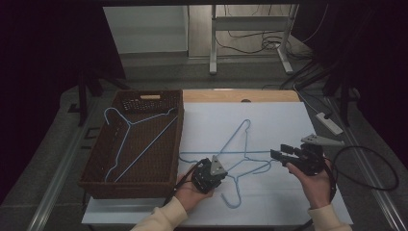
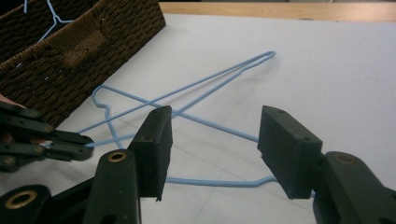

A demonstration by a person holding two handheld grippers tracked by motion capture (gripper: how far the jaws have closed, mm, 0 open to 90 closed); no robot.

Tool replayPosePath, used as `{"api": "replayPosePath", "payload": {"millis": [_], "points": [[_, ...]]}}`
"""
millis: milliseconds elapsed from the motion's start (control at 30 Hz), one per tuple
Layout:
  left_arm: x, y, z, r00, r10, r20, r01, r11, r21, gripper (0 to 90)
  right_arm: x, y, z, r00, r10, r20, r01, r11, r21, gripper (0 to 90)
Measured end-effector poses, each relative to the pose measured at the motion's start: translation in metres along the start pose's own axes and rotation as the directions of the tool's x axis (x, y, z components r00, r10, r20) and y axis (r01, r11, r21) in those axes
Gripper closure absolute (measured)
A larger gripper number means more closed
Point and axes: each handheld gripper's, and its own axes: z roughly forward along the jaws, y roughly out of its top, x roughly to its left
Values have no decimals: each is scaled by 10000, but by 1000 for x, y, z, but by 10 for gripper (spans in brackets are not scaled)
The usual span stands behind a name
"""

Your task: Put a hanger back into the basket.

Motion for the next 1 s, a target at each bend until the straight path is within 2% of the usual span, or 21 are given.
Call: {"api": "replayPosePath", "payload": {"millis": [167,400,533,633,767,1000], "points": [[1,2,-10,9994,-247,-232,239,9991,-350,869,-11,-7,-5,9999,8,-146,-11,9998,-223,452],[4,7,-24,9980,-571,-278,544,9944,-901,871,-21,-17,-3,9998,153,-135,-153,9999,8,453],[2,11,-34,9982,-562,-191,537,9920,-1141,871,-19,-21,1,9993,-155,-345,163,9996,229,456],[0,15,-43,9981,-613,20,610,9889,-1355,871,-15,-24,5,9975,-498,-504,521,9976,453,456],[0,17,-51,9976,-661,214,685,9861,-1511,871,-13,-25,8,9955,-735,-594,766,9957,528,454],[2,21,-72,9971,-665,383,726,9790,-1904,871,-13,-27,9,9943,-900,-576,928,9945,475,441]]}}
